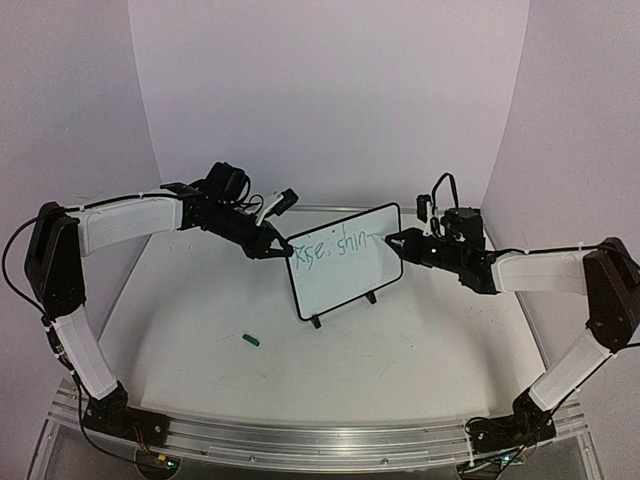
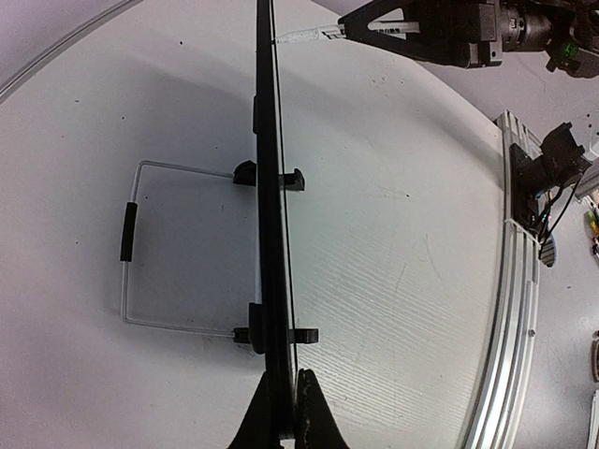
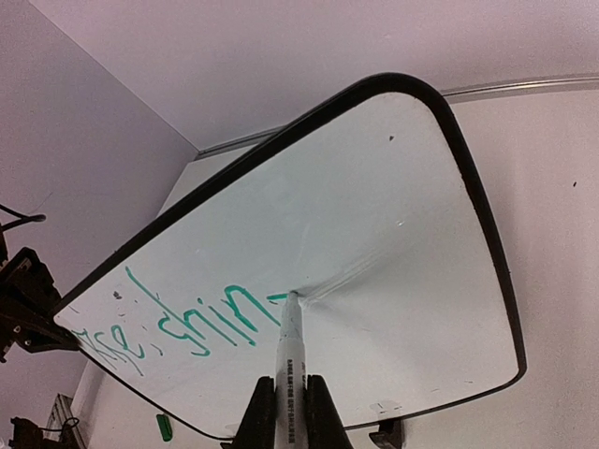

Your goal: Write a sentence on the whiteboard

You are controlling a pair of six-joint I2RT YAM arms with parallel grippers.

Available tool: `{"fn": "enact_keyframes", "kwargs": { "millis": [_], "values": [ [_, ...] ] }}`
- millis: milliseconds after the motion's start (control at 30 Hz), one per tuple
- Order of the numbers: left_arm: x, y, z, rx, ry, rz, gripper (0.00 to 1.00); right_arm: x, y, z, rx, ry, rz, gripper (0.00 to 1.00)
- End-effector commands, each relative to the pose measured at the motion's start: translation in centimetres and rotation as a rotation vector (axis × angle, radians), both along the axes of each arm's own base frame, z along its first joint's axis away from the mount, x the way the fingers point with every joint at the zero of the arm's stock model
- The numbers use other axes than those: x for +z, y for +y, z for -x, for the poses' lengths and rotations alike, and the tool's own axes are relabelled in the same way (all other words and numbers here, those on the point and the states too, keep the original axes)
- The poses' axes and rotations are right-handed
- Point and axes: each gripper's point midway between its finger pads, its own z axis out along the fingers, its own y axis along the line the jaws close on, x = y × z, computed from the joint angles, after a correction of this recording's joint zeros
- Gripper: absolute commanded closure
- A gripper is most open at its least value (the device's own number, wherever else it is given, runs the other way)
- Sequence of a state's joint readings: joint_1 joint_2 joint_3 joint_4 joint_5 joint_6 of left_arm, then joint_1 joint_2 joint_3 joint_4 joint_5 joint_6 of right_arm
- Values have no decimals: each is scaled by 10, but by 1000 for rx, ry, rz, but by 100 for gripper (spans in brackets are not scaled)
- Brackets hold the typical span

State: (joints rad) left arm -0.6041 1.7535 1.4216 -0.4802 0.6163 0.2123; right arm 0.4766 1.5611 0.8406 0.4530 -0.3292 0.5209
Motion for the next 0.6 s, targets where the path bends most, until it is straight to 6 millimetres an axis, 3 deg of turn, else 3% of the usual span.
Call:
{"fn": "enact_keyframes", "kwargs": {
  "millis": [0, 333, 567],
  "values": [
    [-33, 7, 12, -17, 41, -121, 100, 42, -5, -9, -38, -97, -35, 100],
    [-33, 7, 12, -18, 41, -121, 100, 48, 1, -8, -5, -110, -43, 100],
    [-33, 7, 12, -18, 42, -121, 100, 36, 11, -8, 52, -76, -45, 100]
  ]
}}
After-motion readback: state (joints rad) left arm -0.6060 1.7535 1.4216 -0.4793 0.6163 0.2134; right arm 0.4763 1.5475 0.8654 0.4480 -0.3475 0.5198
